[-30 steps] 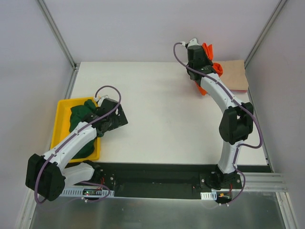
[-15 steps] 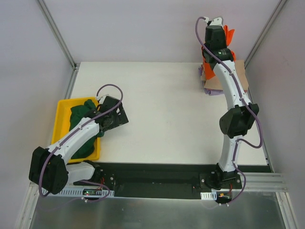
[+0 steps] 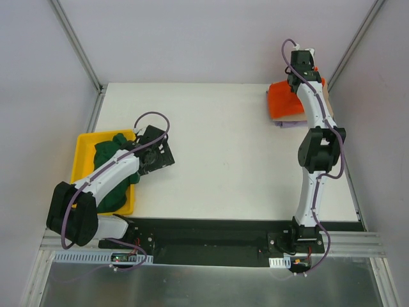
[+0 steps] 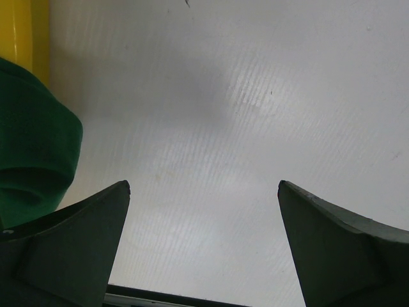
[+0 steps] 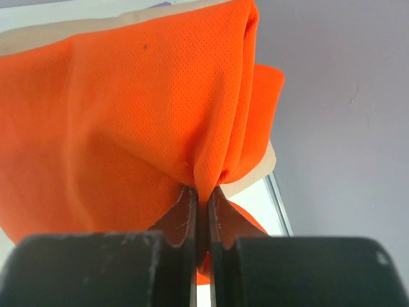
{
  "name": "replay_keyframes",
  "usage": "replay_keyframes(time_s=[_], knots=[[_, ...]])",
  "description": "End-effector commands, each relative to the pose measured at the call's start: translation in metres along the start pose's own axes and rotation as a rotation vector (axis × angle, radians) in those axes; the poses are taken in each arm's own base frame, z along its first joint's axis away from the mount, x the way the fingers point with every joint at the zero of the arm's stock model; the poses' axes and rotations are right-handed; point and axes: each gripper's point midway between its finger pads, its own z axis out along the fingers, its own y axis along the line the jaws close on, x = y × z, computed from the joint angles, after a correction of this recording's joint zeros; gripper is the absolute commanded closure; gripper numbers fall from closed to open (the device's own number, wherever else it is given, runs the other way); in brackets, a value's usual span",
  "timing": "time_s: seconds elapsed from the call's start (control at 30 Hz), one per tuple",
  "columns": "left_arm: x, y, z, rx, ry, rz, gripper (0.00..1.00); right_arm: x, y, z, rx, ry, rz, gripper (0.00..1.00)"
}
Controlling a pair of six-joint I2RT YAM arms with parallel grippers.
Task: Fold and stack the t-shirts
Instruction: Put the neatly folded tshirt into the corner of the board with the right arm
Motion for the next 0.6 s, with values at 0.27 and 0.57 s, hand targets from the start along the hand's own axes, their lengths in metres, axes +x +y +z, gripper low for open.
replay_keyframes(time_s=[0.27,0.57], knots=[[-0.005,-0.007,-0.002,0.017,0.023,-0.017,0.01,-0.07,0.011,-0.083,-0.223,-0.22,0.078,0.99],[-0.01,-0.003,-0.009,0.03,-0.01,-0.01,0.01,-0.092,0.043,-0.129,-0.37,-0.314,0.046,0.99]])
